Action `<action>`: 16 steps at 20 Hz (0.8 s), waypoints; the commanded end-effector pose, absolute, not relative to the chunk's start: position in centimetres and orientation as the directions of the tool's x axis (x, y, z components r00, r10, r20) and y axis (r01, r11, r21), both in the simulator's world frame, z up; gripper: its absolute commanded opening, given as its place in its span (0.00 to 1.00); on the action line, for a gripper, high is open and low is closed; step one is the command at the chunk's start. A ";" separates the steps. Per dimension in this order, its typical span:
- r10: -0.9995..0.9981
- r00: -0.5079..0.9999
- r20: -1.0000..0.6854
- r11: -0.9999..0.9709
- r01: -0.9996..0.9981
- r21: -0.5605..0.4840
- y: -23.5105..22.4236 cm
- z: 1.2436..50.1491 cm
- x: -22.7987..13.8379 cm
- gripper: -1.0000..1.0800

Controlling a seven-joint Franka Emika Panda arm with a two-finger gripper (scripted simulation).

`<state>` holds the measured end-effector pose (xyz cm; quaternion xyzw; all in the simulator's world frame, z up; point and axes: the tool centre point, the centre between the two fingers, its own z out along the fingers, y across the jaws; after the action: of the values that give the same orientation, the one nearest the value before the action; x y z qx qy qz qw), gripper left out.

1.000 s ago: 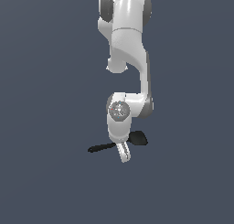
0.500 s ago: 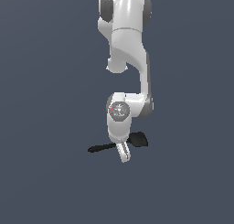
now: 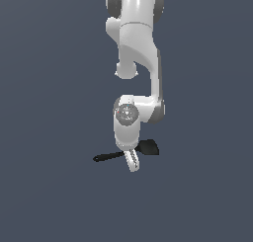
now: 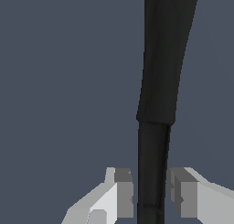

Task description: Pick up the object and move it to a goal position.

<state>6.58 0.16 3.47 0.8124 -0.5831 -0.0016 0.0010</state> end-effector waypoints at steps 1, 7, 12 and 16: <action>-0.948 0.320 -0.001 -0.320 -0.948 0.000 -0.2 4.7 6.2 0.00; -0.948 0.319 -0.002 -0.319 -0.948 0.000 -1.6 8.7 4.7 0.00; -0.948 0.319 -0.003 -0.319 -0.948 0.000 -3.1 13.3 2.9 0.00; -0.948 0.319 -0.004 -0.319 -0.948 0.000 -4.4 17.2 1.4 0.00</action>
<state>2.00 -3.92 15.60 0.8120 -0.5836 -0.0023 -0.0005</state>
